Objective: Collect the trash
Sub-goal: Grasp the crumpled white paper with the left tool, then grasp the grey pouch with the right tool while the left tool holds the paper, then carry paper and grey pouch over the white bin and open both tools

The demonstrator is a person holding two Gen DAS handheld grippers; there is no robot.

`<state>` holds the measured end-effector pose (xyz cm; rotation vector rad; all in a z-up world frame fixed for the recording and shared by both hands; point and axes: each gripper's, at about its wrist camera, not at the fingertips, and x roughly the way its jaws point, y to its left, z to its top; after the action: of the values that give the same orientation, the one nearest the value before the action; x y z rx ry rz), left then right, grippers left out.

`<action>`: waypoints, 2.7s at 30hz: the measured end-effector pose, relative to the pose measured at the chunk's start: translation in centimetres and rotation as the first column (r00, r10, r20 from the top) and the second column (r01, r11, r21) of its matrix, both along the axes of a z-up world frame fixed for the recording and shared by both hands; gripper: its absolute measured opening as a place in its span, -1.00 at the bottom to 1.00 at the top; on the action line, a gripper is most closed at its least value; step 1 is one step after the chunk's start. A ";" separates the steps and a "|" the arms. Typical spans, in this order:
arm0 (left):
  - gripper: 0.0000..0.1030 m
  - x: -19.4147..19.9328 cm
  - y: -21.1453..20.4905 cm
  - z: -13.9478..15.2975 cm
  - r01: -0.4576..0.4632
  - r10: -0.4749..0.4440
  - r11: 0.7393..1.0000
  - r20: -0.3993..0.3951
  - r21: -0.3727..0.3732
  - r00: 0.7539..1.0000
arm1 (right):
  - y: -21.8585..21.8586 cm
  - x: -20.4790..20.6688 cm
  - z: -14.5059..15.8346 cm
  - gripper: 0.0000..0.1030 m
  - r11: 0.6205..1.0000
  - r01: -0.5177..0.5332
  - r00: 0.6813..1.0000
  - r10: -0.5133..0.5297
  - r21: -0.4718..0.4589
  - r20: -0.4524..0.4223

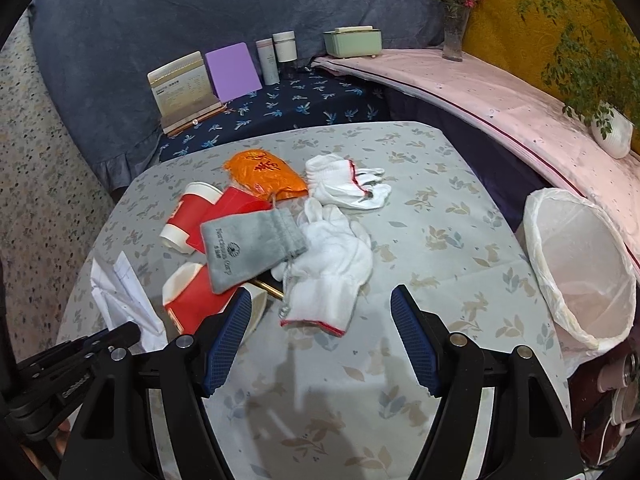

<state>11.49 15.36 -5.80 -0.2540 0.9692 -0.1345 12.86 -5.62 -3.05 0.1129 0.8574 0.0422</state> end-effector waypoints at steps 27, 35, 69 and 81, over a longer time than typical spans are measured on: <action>-0.77 5.7 1.9 0.9 -0.009 0.008 1.000 0.043 0.009 0.999 | 8.3 7.5 -5.5 -0.85 0.985 -0.170 0.977 0.172 0.023 -0.129; -0.77 5.4 0.8 2.5 0.014 -0.015 1.000 0.072 0.008 0.997 | 5.6 5.7 -1.3 -0.93 0.991 -0.130 0.991 0.131 0.027 -0.021; -0.76 3.0 -31.3 10.4 0.556 -0.545 0.831 0.215 0.011 0.811 | -25.7 -3.8 8.8 -0.93 0.925 0.379 0.902 -0.376 0.025 0.211; -0.74 3.2 -38.2 8.7 0.646 -0.642 0.762 0.186 0.045 0.744 | -31.7 -4.8 5.7 -0.93 0.887 0.460 0.874 -0.462 0.046 0.151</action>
<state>14.68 -22.86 2.86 0.0907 0.8276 -0.8015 8.04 -37.28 2.69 0.3169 0.6526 -0.3917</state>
